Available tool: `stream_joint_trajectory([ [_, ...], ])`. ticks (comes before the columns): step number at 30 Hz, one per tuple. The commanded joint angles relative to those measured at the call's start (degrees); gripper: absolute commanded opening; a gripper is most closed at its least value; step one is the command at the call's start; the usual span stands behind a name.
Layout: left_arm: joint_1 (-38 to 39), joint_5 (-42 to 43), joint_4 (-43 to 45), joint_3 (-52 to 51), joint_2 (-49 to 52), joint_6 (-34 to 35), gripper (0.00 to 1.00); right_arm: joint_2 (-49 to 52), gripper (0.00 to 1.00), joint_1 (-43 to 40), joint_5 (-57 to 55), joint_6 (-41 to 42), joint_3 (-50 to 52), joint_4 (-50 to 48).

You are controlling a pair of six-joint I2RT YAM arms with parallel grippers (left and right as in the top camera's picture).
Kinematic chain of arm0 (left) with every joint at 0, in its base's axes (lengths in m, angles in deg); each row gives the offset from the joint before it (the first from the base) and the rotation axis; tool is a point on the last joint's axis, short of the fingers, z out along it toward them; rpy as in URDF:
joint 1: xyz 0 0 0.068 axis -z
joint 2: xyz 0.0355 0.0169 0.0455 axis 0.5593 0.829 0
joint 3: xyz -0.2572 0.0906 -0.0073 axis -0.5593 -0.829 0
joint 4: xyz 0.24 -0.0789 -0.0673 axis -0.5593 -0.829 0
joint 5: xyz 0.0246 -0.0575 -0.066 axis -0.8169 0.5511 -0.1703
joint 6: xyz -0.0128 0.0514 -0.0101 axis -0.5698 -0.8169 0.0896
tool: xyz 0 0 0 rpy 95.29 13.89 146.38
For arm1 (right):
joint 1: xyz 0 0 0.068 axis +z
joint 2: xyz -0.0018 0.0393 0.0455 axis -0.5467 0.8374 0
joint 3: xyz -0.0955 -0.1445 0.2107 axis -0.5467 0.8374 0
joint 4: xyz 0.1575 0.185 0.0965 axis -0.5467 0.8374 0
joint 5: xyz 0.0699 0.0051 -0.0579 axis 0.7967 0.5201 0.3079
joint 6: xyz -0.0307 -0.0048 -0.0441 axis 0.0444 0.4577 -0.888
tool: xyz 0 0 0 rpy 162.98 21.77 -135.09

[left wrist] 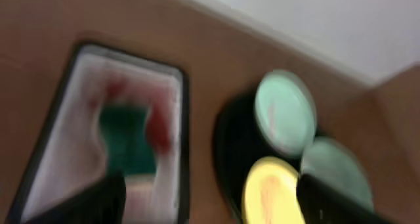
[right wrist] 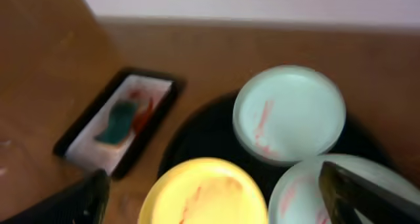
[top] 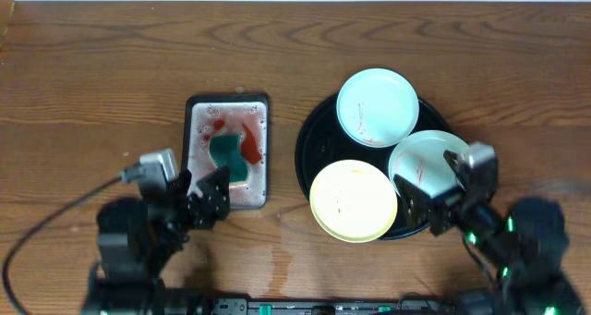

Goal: Clean dirty plates on tray and stack at the side

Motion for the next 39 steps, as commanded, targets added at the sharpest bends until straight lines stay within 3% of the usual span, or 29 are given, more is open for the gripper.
stream_joint_trajectory([
  [1, 0.1, 0.5, -9.3, 10.6, 10.6, -4.0, 0.83, 12.2, 0.99, -0.8, 2.6, -0.1, -10.8, 8.2],
  [4, 0.1, 0.5, -17.9, 17.4, 19.1, -5.9, 0.83, 22.3, 0.99, -0.8, 4.8, 0.2, -17.8, 15.0],
  [7, 0.1, 2.1, -20.1, 18.5, 23.5, -5.6, 0.83, 28.2, 0.99, -0.8, 7.4, 0.3, -19.3, 17.4],
  [13, 0.1, 3.1, -24.5, 18.5, 28.4, -5.8, 0.83, 36.9, 0.68, -0.8, 1.7, 8.3, -15.6, 27.4],
  [15, 0.1, 3.1, -24.9, 18.5, 29.3, -5.8, 0.83, 39.1, 0.63, -0.8, 1.2, 9.6, -12.1, 27.5],
  [24, 0.1, 3.1, -24.9, 18.5, 29.6, -6.7, 0.83, 45.9, 0.52, -0.8, 1.1, 17.4, 4.0, 11.5],
  [30, 0.1, 3.1, -24.9, 18.5, 29.6, -7.0, 0.83, 46.2, 0.04, -0.8, -0.2, 17.6, 6.1, 3.7],
  [31, 0.1, 3.1, -24.9, 18.5, 29.6, -7.0, 0.83, 46.2, 0.01, -0.8, -1.4, 17.8, 6.1, 3.3],
  [35, 0.1, 3.1, -24.9, 18.5, 29.6, -7.0, 0.83, 46.2, 0.01, -0.8, -4.9, 17.2, 5.2, 0.5],
  [39, 0.1, 3.1, -24.9, 18.5, 29.6, -7.0, 0.83, 45.3, 0.01, -0.8, -5.6, 11.1, 1.4, -2.6],
])
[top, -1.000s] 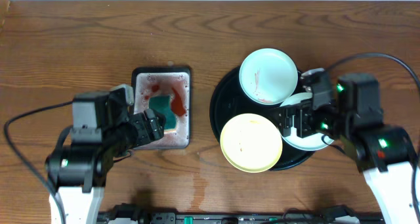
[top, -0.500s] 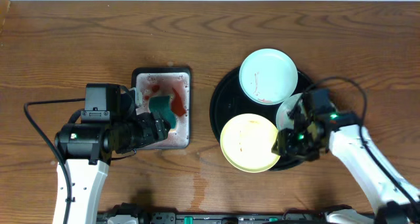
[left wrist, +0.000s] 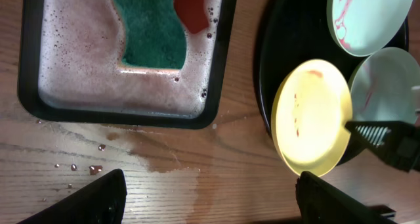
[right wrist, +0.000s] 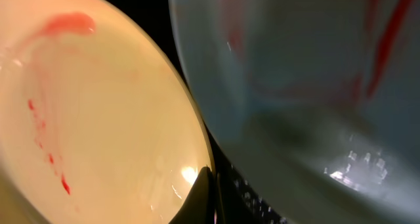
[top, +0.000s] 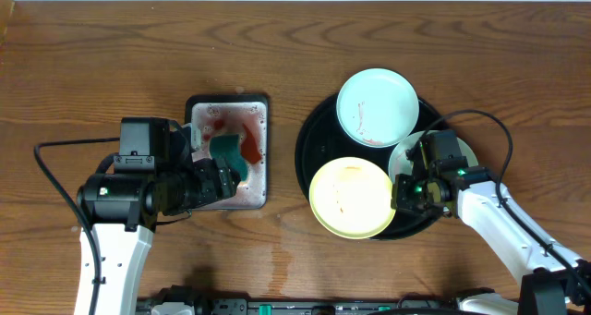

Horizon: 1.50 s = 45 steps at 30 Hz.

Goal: Clean dirty plates on tray and stack at the side

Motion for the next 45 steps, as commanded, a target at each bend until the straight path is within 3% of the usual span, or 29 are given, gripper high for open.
stream_joint_trajectory([
  [1, 0.1, 0.3, -0.3, 1.3, -0.1, -1.0, 0.83, -1.3, 0.01, -0.8, -2.2, -6.5, -4.6, -2.2],
  [8, 0.1, 0.3, -0.2, 1.3, -0.1, -1.0, 0.83, -1.5, 0.01, 0.2, -4.1, -18.9, -6.7, -7.2],
  [13, 0.1, 0.3, 0.3, 1.2, -0.1, -1.0, 0.83, -0.5, 0.01, 3.3, -7.0, -18.8, -6.6, -8.1],
  [15, 0.1, 0.3, 0.6, 1.2, 0.0, -1.0, 0.83, 0.5, 0.15, 4.5, -7.1, -18.9, -6.6, -8.5],
  [18, 0.1, 0.3, 0.6, 1.2, 0.1, -1.0, 0.83, 0.8, 0.26, 5.4, -7.1, -18.8, -6.6, -8.2],
  [25, 0.1, -3.9, 2.3, -0.8, 0.2, -1.4, 0.83, 0.6, 0.27, 4.7, -7.1, -12.6, -6.7, -5.7],
  [30, 0.1, -4.2, 3.9, -1.5, 2.0, -1.4, 0.83, 0.7, 0.22, 4.5, -6.7, -4.3, -6.6, 0.7],
  [37, 0.1, -4.2, 4.1, -1.5, 5.0, -1.4, 0.82, 0.7, 0.11, 4.5, -6.3, -4.4, -6.1, 8.7],
  [41, 0.1, -4.2, 4.0, -1.5, 5.2, -1.4, 0.82, 0.8, 0.02, 4.5, -10.9, -4.1, -2.5, 4.9],
  [45, 0.1, -3.9, 3.9, -1.5, 5.2, -1.4, 0.82, 1.0, 0.01, 4.5, -13.9, -4.1, 2.6, -2.7],
])
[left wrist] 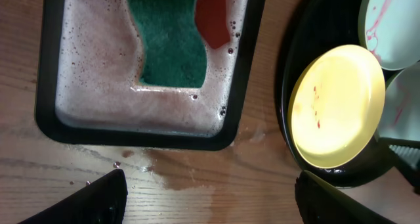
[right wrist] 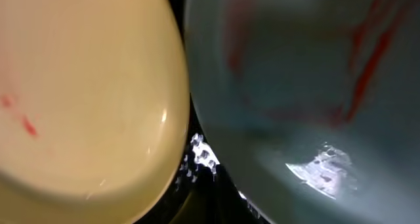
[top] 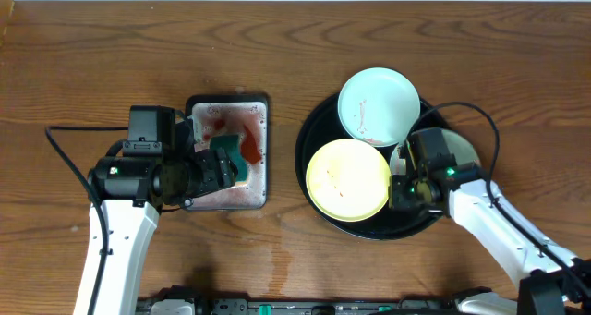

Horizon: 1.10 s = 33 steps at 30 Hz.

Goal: Clean dirty plates on tray and stack at the side

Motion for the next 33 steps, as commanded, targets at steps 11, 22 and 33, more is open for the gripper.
stream_joint_trajectory([
  [11, 0.1, 0.8, -1.1, -0.8, 0.0, -1.7, 0.82, 0.7, 0.26, -0.2, 1.3, -8.2, 0.7, -10.1],
  [22, 5.6, -14.0, 6.9, -3.8, 4.7, 0.1, 0.78, 0.5, 0.35, -0.2, 7.1, -7.6, -7.0, -3.2],
  [33, 5.9, -12.4, 23.7, -5.3, 26.3, 8.1, 0.58, 0.2, 0.37, 0.0, 7.5, -7.5, -8.3, 3.1],
])
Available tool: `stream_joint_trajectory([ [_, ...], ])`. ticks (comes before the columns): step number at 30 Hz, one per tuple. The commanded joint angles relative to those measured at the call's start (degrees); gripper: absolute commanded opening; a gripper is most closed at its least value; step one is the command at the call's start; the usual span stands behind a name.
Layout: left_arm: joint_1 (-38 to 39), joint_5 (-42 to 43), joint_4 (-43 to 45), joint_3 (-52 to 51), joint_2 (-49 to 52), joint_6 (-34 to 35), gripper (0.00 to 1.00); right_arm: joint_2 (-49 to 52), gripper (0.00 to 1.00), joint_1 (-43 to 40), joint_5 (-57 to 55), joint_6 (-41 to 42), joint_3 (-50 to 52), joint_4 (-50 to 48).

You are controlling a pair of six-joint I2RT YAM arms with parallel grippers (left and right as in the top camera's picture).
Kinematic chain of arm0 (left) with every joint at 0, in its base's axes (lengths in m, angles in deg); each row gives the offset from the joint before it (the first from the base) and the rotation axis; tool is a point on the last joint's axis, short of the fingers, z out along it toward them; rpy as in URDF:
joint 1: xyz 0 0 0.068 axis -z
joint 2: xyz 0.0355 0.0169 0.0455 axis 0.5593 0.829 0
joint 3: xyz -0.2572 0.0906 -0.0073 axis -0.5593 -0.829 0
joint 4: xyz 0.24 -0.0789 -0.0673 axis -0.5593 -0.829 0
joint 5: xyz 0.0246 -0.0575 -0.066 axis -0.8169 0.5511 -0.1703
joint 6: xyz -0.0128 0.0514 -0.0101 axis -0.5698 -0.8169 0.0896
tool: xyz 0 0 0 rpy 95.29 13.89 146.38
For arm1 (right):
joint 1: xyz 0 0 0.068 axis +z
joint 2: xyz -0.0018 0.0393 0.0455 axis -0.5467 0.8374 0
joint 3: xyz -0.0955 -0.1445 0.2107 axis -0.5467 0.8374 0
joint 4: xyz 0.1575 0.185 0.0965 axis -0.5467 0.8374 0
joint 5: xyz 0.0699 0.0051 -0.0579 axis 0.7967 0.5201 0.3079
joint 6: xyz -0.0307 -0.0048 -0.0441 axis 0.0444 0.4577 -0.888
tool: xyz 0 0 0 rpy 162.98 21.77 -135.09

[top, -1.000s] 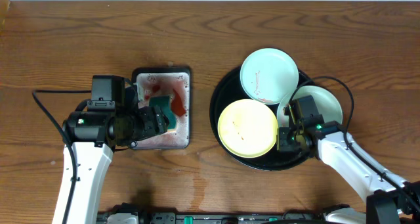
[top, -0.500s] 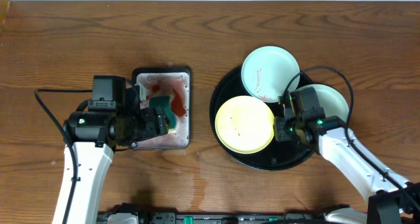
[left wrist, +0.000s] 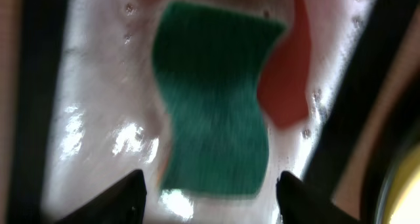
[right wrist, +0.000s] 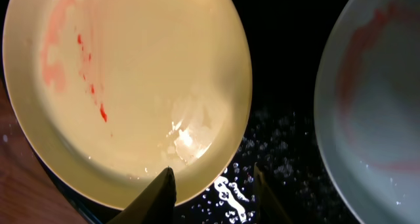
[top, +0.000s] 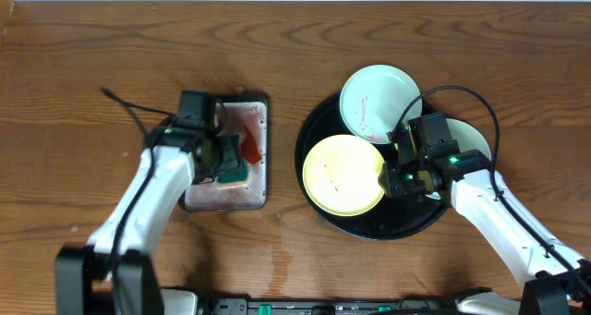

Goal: Clean dirty plates on tray and stack at the side

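Three smeared plates lie on the round black tray: a yellow plate at the front left, a mint plate at the back, and a pale plate on the right, half hidden by my right arm. My right gripper is open, its fingers straddling the yellow plate's right rim. Over the foamy black basin, my left gripper is also open, close above the green sponge, which lies beside a red patch.
The brown wooden table carries a wet patch in front of the basin. Water drops glisten on the black tray floor between the yellow plate and the pale plate. The right arm's cable loops over the tray's back right.
My left gripper has moved from the basin's near edge to low over the green sponge. My right gripper has shifted from the gap between the yellow and pale plates to the yellow plate's rim.
Both arms were first drawn back at the table's front. Then the left gripper hung over the basin's front edge and the right was down by the yellow plate, which overhung the tray. The plate then lay further inside the tray. Now each open gripper is close to its object.
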Motion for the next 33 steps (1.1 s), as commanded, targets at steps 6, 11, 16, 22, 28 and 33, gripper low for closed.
stream_joint_trajectory([
  [6, 0.2, 0.8, 6.6, -0.5, 14.7, 1.8, 0.33, -0.1, 0.37, 0.1, 0.7, -0.8, -1.1, 1.6],
  [11, 0.2, 0.8, 5.0, -0.1, 15.2, 1.8, 0.07, -0.1, 0.37, 0.1, 0.7, -0.8, -1.1, 2.1],
  [16, 0.2, 0.7, -1.2, 3.4, 10.6, 1.7, 0.08, -0.1, 0.37, 0.1, 0.7, -0.8, -1.1, 2.7],
  [22, 0.2, 0.7, -3.5, 4.1, 3.8, 1.1, 0.46, -0.1, 0.38, 0.1, 0.7, -0.8, -1.1, 2.8],
  [28, 0.2, 0.5, -1.2, 1.5, 5.9, -0.7, 0.49, -0.1, 0.43, 0.1, 0.7, -0.8, -1.1, 3.0],
  [33, 0.2, 0.5, 4.3, -2.1, 11.8, -0.6, 0.48, -0.1, 0.46, 0.1, 0.7, -0.7, -1.0, 3.0],
])
